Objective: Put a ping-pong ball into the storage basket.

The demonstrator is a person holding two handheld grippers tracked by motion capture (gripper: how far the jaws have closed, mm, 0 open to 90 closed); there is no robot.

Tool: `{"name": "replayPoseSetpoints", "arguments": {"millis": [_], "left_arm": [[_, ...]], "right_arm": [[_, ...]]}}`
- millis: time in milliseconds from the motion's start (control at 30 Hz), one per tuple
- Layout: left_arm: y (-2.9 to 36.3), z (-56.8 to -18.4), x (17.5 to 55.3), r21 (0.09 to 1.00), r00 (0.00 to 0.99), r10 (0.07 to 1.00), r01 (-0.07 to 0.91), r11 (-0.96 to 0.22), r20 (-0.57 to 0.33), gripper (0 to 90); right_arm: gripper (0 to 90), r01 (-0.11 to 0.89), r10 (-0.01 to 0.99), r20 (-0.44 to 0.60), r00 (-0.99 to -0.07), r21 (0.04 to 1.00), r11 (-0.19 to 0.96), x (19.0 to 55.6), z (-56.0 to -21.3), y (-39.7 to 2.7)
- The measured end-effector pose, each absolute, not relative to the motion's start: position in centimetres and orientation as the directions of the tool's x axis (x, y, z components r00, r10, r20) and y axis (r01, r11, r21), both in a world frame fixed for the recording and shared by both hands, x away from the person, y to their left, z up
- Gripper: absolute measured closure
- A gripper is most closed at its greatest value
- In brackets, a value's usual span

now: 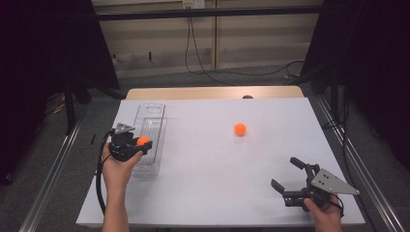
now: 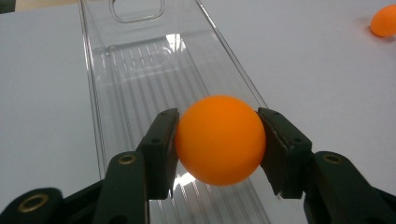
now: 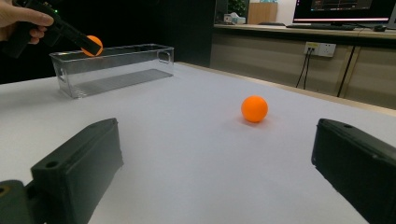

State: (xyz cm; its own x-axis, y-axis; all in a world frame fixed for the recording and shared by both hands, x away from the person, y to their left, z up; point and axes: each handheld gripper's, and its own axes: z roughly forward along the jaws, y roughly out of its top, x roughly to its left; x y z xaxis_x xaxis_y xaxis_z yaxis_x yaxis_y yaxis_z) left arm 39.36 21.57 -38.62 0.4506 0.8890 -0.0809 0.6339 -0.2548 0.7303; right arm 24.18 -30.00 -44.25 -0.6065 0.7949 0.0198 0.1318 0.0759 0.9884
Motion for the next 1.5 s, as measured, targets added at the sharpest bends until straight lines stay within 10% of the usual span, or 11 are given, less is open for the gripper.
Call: {"name": "replayPoseSetpoints", "arguments": {"millis": [1500], "left_arm": [[21.6, -39.4, 39.7, 0.72, 0.432, 0.898, 0.65, -0.244, -0.086, 47.9]], "right_arm": [[1.2, 0.131, 0.795, 0.02, -0.606, 0.988, 0.076, 24.2, -44.2, -30.0]]}}
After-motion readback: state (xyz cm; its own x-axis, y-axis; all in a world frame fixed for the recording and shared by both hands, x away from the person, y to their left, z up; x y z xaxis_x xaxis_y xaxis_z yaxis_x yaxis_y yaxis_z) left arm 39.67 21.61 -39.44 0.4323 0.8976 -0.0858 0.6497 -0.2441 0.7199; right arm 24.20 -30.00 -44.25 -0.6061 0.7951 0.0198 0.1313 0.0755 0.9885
